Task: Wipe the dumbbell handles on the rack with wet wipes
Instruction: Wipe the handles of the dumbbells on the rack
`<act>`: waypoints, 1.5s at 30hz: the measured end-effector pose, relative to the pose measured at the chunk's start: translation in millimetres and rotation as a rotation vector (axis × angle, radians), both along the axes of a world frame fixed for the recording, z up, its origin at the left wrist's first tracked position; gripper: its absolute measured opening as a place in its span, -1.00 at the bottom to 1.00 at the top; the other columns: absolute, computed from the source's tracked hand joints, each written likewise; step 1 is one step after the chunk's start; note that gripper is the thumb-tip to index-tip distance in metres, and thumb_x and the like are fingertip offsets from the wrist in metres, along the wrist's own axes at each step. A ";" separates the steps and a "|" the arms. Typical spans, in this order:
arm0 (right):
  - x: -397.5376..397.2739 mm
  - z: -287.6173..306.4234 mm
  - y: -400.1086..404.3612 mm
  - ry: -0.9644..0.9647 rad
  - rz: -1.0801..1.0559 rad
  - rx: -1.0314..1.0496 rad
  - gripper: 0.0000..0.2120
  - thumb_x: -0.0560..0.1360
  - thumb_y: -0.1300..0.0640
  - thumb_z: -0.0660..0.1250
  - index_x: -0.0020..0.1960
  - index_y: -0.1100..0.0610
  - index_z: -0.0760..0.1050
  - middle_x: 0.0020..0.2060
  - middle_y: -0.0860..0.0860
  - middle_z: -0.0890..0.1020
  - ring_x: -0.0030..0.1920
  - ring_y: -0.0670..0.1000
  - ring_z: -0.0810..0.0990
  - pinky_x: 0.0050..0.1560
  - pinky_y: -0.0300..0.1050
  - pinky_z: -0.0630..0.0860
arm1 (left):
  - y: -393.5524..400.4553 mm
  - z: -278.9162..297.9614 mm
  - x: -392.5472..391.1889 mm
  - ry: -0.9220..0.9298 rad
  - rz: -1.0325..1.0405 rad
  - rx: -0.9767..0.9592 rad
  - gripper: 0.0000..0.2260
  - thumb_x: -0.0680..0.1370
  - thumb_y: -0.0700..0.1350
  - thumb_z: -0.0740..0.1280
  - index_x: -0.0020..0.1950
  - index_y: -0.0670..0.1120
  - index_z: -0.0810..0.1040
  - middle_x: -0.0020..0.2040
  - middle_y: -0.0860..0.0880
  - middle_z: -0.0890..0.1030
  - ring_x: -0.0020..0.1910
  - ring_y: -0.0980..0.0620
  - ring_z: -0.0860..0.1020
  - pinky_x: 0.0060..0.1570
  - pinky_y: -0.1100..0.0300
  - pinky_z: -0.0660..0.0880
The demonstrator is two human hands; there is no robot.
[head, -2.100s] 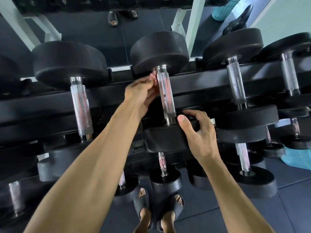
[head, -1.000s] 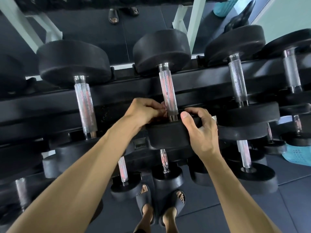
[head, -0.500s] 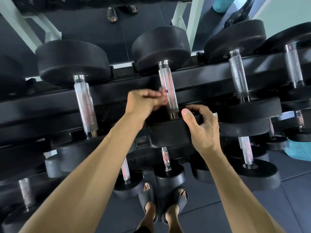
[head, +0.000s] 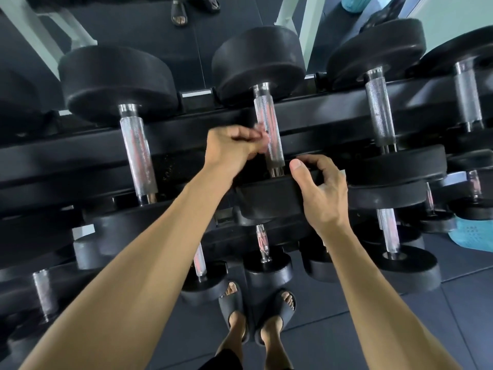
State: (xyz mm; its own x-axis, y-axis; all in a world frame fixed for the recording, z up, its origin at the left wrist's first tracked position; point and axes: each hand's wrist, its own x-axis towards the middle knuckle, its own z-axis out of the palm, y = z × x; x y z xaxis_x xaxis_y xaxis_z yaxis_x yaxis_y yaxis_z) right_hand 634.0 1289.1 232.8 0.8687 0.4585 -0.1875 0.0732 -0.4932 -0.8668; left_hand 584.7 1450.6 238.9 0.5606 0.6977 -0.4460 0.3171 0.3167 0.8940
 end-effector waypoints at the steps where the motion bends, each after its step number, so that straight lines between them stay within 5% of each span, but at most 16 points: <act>1: 0.1 0.5 -0.1 -0.003 -0.002 -0.004 -0.71 0.41 -0.24 0.28 0.00 -0.10 0.58 0.00 -0.21 0.61 0.05 -0.45 0.40 0.04 -0.48 0.29 | -3.4 -1.9 -7.8 0.064 -0.093 0.018 -0.86 0.37 -0.30 0.57 -0.24 -0.15 0.63 -0.36 0.05 0.67 -0.39 0.22 0.62 -0.29 0.37 0.52; 4: -0.1 1.1 0.9 -0.015 -0.004 -0.001 -0.71 0.42 -0.21 0.28 0.01 -0.08 0.59 0.00 -0.20 0.60 0.08 -0.43 0.41 0.06 -0.51 0.28 | -12.7 -7.1 -22.6 0.142 -0.268 0.065 -0.87 0.36 -0.23 0.60 -0.17 -0.20 0.69 -0.33 0.06 0.68 -0.35 0.27 0.62 -0.23 0.40 0.52; 11: 2.1 -4.7 0.3 -0.026 -0.008 0.027 -0.62 0.37 -0.34 0.26 -0.01 -0.11 0.59 0.00 -0.16 0.63 0.13 -0.12 0.55 0.22 -0.08 0.49 | 4.6 -1.9 8.6 -0.088 0.109 0.089 -0.89 0.39 -0.30 0.56 -0.16 -0.19 0.66 -0.24 -0.06 0.70 -0.32 0.09 0.67 -0.27 0.35 0.54; 16: 1.6 -3.1 0.5 -0.031 0.001 0.032 -0.62 0.37 -0.33 0.27 -0.01 -0.09 0.59 0.01 -0.14 0.64 0.11 -0.25 0.51 0.19 -0.37 0.39 | -11.9 -4.7 -9.8 0.048 -0.062 -0.032 -0.86 0.36 -0.24 0.60 -0.16 -0.21 0.68 -0.18 -0.07 0.73 -0.17 -0.04 0.72 -0.02 0.12 0.64; 21: 3.0 -6.1 1.9 -0.036 -0.016 0.060 -0.70 0.37 -0.34 0.28 -0.05 -0.18 0.55 0.00 -0.13 0.64 0.13 -0.02 0.58 0.21 0.11 0.51 | -14.1 4.1 -17.4 -0.008 -0.090 -0.021 -0.83 0.35 -0.22 0.61 -0.10 -0.12 0.72 -0.15 0.00 0.74 -0.07 0.09 0.71 0.11 0.22 0.59; 29: 3.0 -6.9 1.9 -0.024 -0.019 0.074 -0.62 0.35 -0.34 0.26 -0.02 -0.11 0.58 -0.03 -0.17 0.62 0.13 -0.05 0.57 0.23 0.09 0.49 | -2.5 -9.1 -0.6 0.017 -0.005 0.227 -0.85 0.34 -0.17 0.62 -0.18 -0.04 0.70 -0.17 0.03 0.73 -0.11 0.07 0.71 0.07 0.07 0.63; 33: 3.3 -7.4 1.4 -0.024 -0.015 0.074 -0.59 0.35 -0.35 0.25 -0.02 -0.10 0.58 -0.03 -0.17 0.61 0.13 -0.04 0.56 0.23 0.08 0.49 | 6.0 -7.3 11.3 -0.050 0.099 0.225 -0.86 0.38 -0.22 0.59 -0.11 -0.12 0.71 -0.15 -0.01 0.73 -0.12 0.08 0.71 0.05 0.08 0.64; 38: 3.7 -7.4 0.6 -0.021 -0.013 0.074 -0.58 0.36 -0.35 0.26 -0.01 -0.09 0.59 -0.02 -0.16 0.61 0.13 -0.02 0.56 0.22 0.10 0.49 | -8.4 -6.1 -6.3 -0.001 -0.028 0.194 -0.87 0.37 -0.23 0.59 -0.14 -0.13 0.71 -0.14 0.01 0.73 -0.09 0.16 0.69 0.05 0.23 0.61; 42: 3.7 -7.9 0.9 -0.031 -0.008 0.066 -0.53 0.35 -0.37 0.24 0.01 -0.05 0.61 -0.03 -0.17 0.61 0.12 -0.05 0.56 0.22 0.06 0.48 | 21.7 0.9 32.7 -0.049 0.263 0.063 -0.87 0.36 -0.25 0.60 -0.17 -0.10 0.70 -0.19 -0.05 0.73 -0.09 -0.01 0.71 0.09 0.05 0.62; 45: 3.6 -8.9 1.1 -0.035 -0.008 0.060 -0.52 0.35 -0.37 0.23 0.01 -0.04 0.61 -0.03 -0.17 0.62 0.12 -0.06 0.56 0.22 0.05 0.48 | 21.4 6.1 35.6 -0.043 0.261 0.040 -0.86 0.37 -0.26 0.59 -0.21 -0.05 0.69 -0.18 -0.01 0.73 -0.09 0.06 0.71 0.06 0.13 0.63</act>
